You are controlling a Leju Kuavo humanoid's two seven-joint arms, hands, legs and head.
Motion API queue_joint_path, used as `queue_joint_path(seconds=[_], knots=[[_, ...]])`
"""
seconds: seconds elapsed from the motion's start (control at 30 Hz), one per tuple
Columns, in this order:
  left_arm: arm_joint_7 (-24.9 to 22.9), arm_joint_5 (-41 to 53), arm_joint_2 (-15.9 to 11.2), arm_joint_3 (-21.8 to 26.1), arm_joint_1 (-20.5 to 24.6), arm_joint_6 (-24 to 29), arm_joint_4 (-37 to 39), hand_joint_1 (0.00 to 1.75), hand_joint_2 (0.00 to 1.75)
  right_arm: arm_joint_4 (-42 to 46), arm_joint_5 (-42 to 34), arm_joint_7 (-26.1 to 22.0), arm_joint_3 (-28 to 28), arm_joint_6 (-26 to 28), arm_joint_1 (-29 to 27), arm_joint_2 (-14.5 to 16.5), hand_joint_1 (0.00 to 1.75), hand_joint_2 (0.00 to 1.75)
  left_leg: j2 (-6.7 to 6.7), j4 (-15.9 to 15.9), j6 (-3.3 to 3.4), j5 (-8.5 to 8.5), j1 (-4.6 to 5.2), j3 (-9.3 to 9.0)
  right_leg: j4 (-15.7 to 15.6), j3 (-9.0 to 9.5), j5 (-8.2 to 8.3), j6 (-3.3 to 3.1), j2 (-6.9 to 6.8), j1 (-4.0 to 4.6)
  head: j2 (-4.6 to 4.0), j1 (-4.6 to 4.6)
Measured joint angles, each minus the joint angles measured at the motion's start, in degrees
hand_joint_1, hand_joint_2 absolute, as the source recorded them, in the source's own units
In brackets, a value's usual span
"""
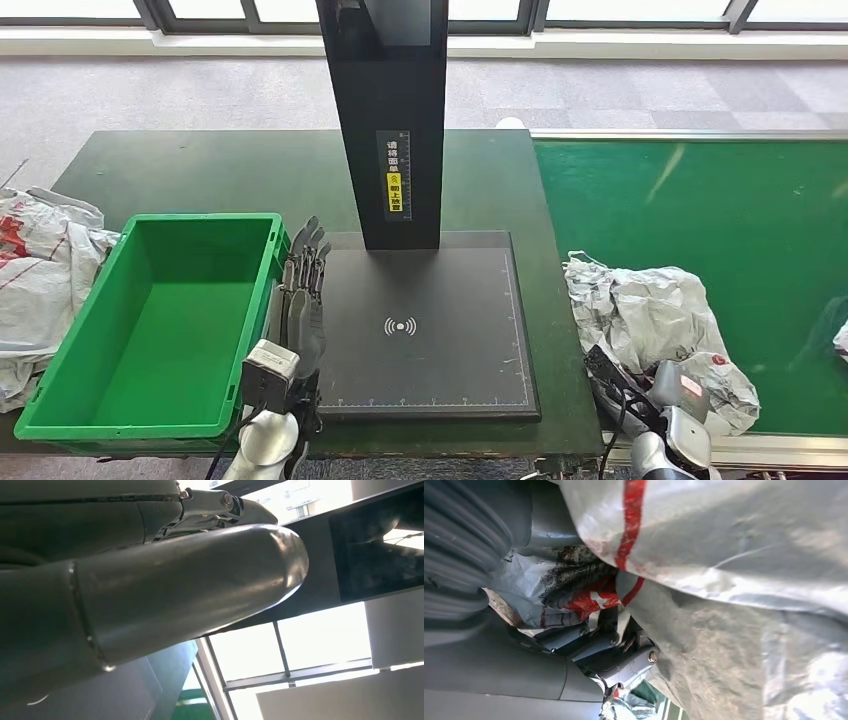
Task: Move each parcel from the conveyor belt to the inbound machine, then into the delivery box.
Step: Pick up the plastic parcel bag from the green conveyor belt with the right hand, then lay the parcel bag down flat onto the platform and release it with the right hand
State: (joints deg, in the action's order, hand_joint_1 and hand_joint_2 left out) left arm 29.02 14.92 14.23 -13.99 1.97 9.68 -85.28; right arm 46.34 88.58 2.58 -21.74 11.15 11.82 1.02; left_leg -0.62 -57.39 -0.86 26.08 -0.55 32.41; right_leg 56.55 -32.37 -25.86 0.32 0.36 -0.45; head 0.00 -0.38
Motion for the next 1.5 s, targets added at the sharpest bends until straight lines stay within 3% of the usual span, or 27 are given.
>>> queue_joint_path(seconds=[0.23, 0.37, 0.5, 0.6, 0.8, 1.0, 1.1, 1.27, 1.37, 1.5], knots=[[0.8, 1.6, 0.0, 0.0, -3.1, 1.1, -2.7, 0.00, 0.00, 6.1, -0.6, 1.6, 3.9, 12.6, -1.4, 0.9, 1.75, 1.75, 0.21, 0.0, -0.03, -0.13, 0.02, 0.35, 0.1, -0.35, 0.07, 0.00, -0.16, -0.04, 0.00, 0.01], [1.7, 2.1, -0.1, 0.0, -4.9, 2.2, -3.9, 0.00, 0.00, 17.5, -9.7, -4.5, 5.3, 23.3, -4.1, 2.8, 1.75, 1.75, 0.37, 0.0, -0.03, -0.15, 0.02, 0.50, 0.1, -0.49, 0.00, -0.01, -0.28, -0.03, 0.00, 0.01], [2.6, 2.3, 0.0, 0.0, -5.4, 3.1, -4.3, 0.00, 0.00, 28.1, -18.3, -10.9, 6.8, 28.3, -7.5, 4.5, 1.75, 1.75, 0.53, 0.0, -0.05, -0.13, 0.02, 0.59, 0.1, -0.51, -0.12, -0.02, -0.41, -0.03, 0.00, 0.01], [2.8, 2.3, 0.0, 0.0, -5.5, 3.4, -4.5, 0.00, 0.00, 33.2, -21.5, -14.4, 7.5, 28.8, -9.2, 5.6, 1.75, 1.75, 0.54, 0.0, -0.05, -0.11, 0.02, 0.61, 0.1, -0.53, -0.14, -0.02, -0.41, -0.04, 0.00, 0.01], [3.0, 1.4, 0.0, 0.0, -6.0, 3.9, -5.2, 0.00, 0.00, 41.1, -31.9, -27.0, 8.4, 28.9, -11.6, 8.4, 1.75, 1.75, 0.55, 0.0, -0.05, -0.11, 0.02, 0.62, 0.1, -0.55, -0.15, -0.02, -0.42, -0.04, 0.00, 0.01], [3.6, 0.4, -0.1, 0.0, -5.9, 3.3, -5.0, 0.00, 0.00, 45.3, -38.7, -32.6, 13.0, 28.8, -13.4, 9.4, 1.75, 1.75, 0.52, 0.0, -0.05, -0.11, 0.02, 0.62, 0.1, -0.57, -0.16, -0.05, -0.40, -0.03, 0.00, 0.01], [3.8, -0.1, -0.1, 0.0, -5.4, 2.9, -4.6, 0.00, 0.00, 45.7, -41.3, -34.5, 16.5, 27.6, -13.7, 9.5, 1.75, 1.75, 0.50, 0.0, -0.05, -0.11, 0.02, 0.62, 0.1, -0.57, -0.16, -0.05, -0.40, -0.03, 0.00, 0.01], [4.2, -1.8, -0.1, -0.4, -2.5, 1.7, -2.6, 0.00, 0.00, 43.7, -47.8, -37.5, 25.9, 20.6, -11.7, 9.9, 1.75, 1.75, 0.42, 0.0, -0.12, -0.17, 0.01, 0.65, 0.1, -0.63, -0.11, -0.10, -0.34, -0.02, 0.00, 0.01], [4.2, -2.1, -0.1, -1.0, -0.7, 1.6, -1.2, 0.00, 0.00, 41.0, -49.0, -37.5, 32.1, 20.7, -9.7, 10.3, 1.75, 1.75, 0.47, 0.0, -0.12, -0.21, 0.01, 0.63, 0.1, -0.64, -0.10, -0.12, -0.38, -0.01, 0.00, 0.00], [4.3, -2.6, -0.1, -1.3, 0.2, 1.5, -0.2, 0.00, 0.00, 39.0, -50.6, -37.4, 35.9, 20.0, -8.3, 10.4, 1.75, 1.75, 0.54, 0.0, -0.13, -0.22, 0.01, 0.68, 0.2, -0.64, -0.11, -0.12, -0.42, -0.02, 0.00, 0.01]])
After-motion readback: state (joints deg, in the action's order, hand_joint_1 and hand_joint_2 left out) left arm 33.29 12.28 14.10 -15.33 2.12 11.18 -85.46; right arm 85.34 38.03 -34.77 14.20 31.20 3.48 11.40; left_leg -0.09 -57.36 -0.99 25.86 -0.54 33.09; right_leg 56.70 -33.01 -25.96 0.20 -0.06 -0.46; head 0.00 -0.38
